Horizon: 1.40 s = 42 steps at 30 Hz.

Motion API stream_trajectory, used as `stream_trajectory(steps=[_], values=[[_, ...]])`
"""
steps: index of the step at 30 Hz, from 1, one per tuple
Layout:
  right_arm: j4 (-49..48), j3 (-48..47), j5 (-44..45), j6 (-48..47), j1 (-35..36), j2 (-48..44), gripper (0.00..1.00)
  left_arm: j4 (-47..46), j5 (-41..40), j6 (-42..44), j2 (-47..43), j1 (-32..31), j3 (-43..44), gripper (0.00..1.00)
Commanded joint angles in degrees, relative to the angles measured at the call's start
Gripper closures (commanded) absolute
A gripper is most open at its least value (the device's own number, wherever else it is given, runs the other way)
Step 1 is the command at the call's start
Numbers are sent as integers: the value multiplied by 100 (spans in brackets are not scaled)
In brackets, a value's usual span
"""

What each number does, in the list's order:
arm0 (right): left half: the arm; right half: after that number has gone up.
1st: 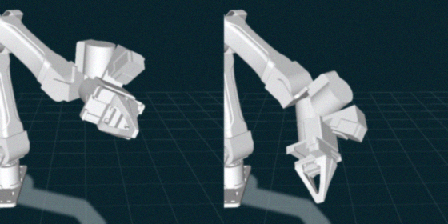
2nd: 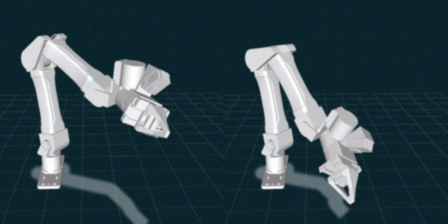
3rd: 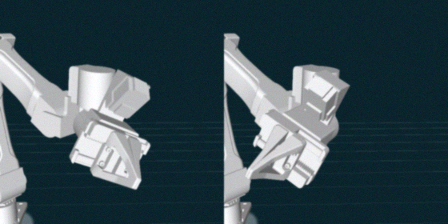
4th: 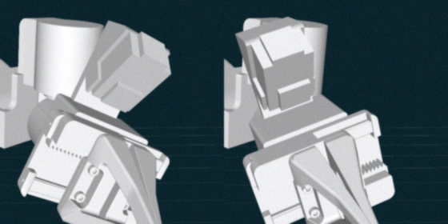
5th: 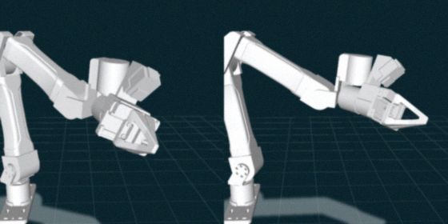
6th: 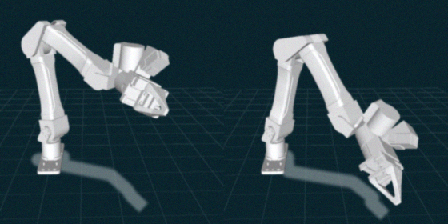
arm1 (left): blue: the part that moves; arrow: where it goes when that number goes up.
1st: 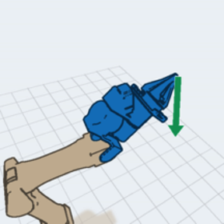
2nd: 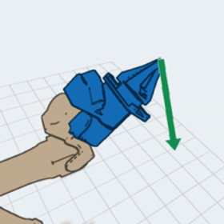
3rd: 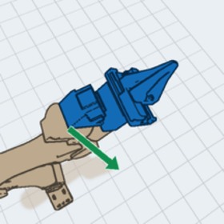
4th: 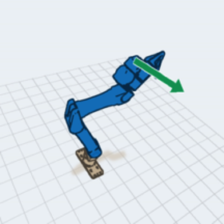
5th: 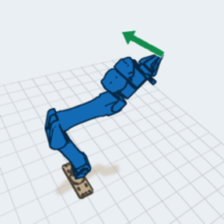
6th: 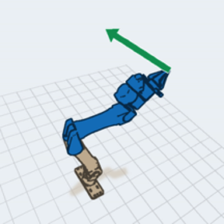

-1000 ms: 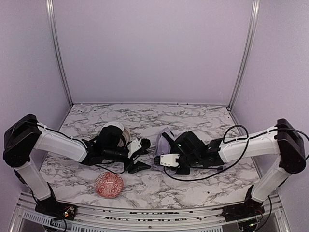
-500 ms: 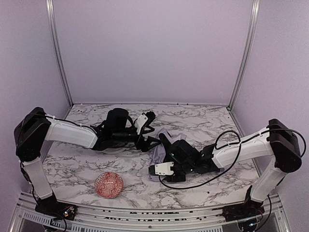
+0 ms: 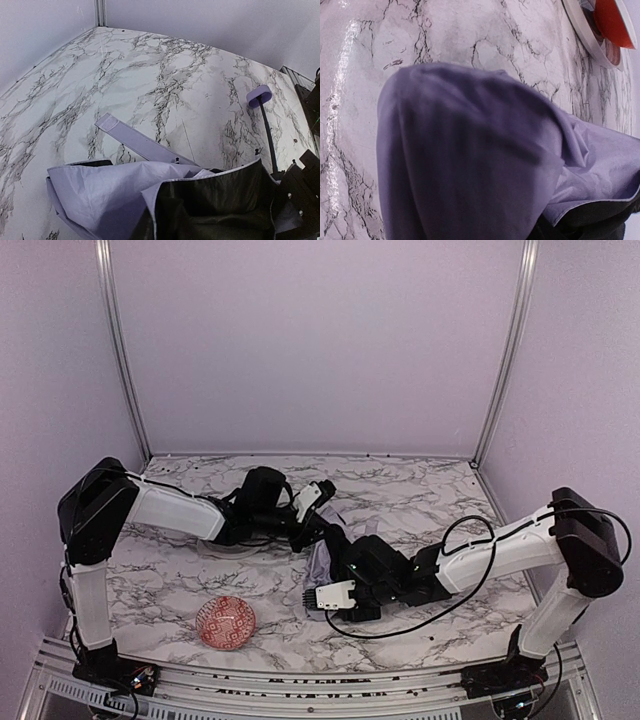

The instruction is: Put away the umbrella

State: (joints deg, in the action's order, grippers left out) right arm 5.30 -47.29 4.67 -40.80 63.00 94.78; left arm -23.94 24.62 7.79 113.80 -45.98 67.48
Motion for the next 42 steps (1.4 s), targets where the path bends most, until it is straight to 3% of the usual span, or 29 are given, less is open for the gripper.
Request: stream_trajectory(steps=[1,5,10,15,18,24,27,30,37,42], values=[[21,71,-76,-65,74,161,50,88,230,76,-48,-152,333,100],[62,34,-132,-173,72,208,52,741,-581,-107,289,-277,1138,100],[125,-21,-240,-323,160,309,53,2087,-2179,113,997,-557,2613,100],[138,-74,-195,-359,217,392,50,2695,-2503,14,1752,-590,3561,100],[138,-94,-170,-316,221,327,42,3080,-2734,-12,2173,-597,3873,100],[-27,-112,-326,-138,221,-165,22,3327,-2807,-126,2489,-605,3672,100],[-192,-155,-507,20,223,-514,1,3318,-2804,-146,2428,-606,3521,100],[-376,-105,-896,184,158,-1025,0,3303,-2818,-153,2332,-606,3443,100],[-1418,624,-3005,1306,-831,-2414,0,3194,-2753,-217,2144,-606,3417,100],[-2842,1371,-3044,2779,-1777,-2821,0,2920,-2509,-403,1736,-590,3214,100]])
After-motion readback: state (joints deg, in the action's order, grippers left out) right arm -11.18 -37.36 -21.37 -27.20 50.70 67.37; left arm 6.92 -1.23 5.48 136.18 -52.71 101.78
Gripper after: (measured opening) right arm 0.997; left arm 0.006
